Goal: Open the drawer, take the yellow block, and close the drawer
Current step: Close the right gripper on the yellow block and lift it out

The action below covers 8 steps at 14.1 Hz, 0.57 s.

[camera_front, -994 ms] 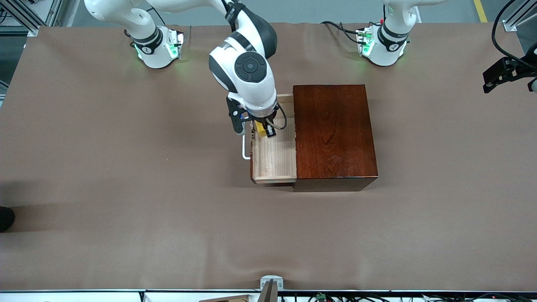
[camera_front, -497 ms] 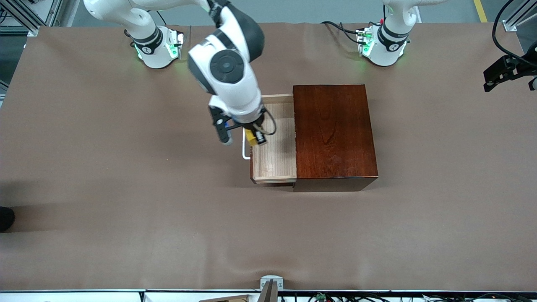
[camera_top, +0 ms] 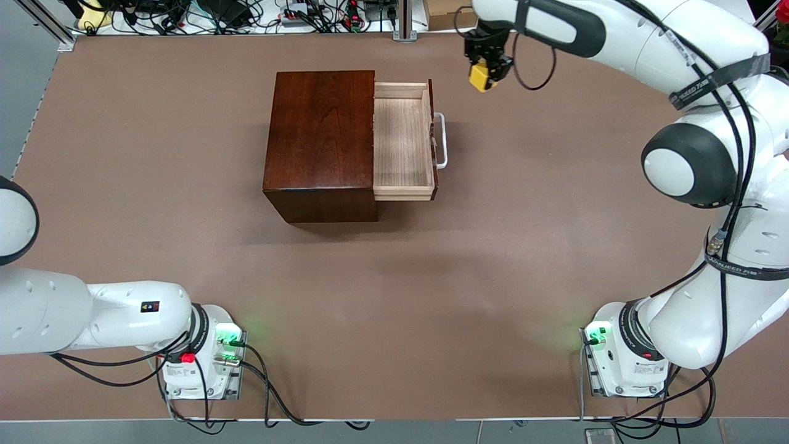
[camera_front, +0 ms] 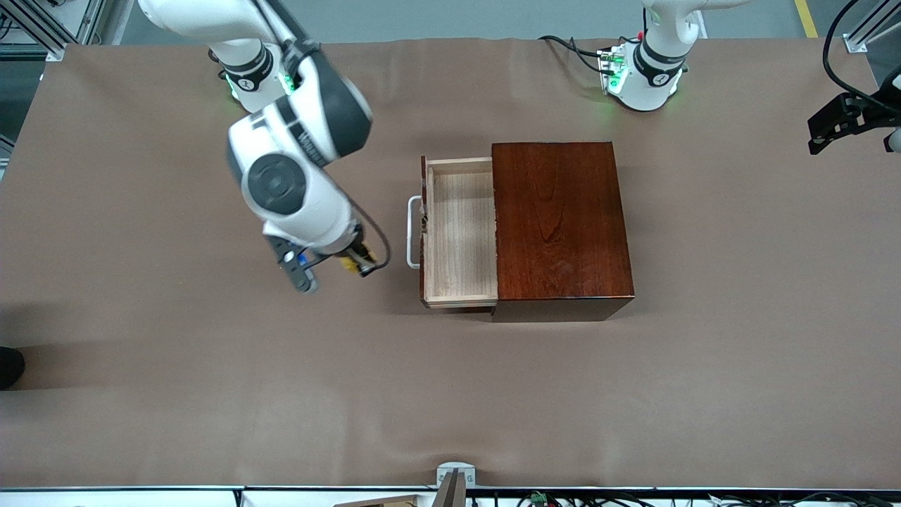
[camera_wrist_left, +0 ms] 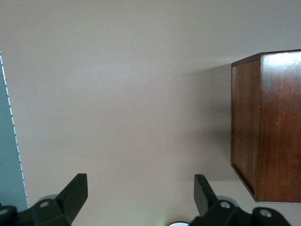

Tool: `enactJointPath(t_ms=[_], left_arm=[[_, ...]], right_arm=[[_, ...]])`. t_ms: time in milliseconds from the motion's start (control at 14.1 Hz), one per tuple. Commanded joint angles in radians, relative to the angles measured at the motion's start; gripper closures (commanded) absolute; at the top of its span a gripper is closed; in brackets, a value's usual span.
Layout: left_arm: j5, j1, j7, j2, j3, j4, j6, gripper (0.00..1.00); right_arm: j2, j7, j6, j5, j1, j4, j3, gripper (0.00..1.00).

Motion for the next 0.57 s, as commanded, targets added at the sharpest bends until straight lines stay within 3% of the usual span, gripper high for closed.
enactJointPath(t_ms=[0, 284, 497], left_arm=[[-0.023, 0.009, -0.002, -0.018, -0.007, -0.009, 0.000, 0.00], [-0.023, 0.008, -0.002, -0.017, -0.007, -0.008, 0.003, 0.00], [-0.023, 0.008, -0.002, -0.017, -0.007, -0.008, 0.003, 0.00]], right_arm=[[-0.028, -0.161, -0.037, -0.001, -0.091, -0.048, 0.018, 1.00], [-0.104, -0.404, -0.016, 0.000, -0.195, -0.202, 0.018, 1.00], [-0.174, -0.636, 0.081, 0.000, -0.277, -0.379, 0.016, 1.00]])
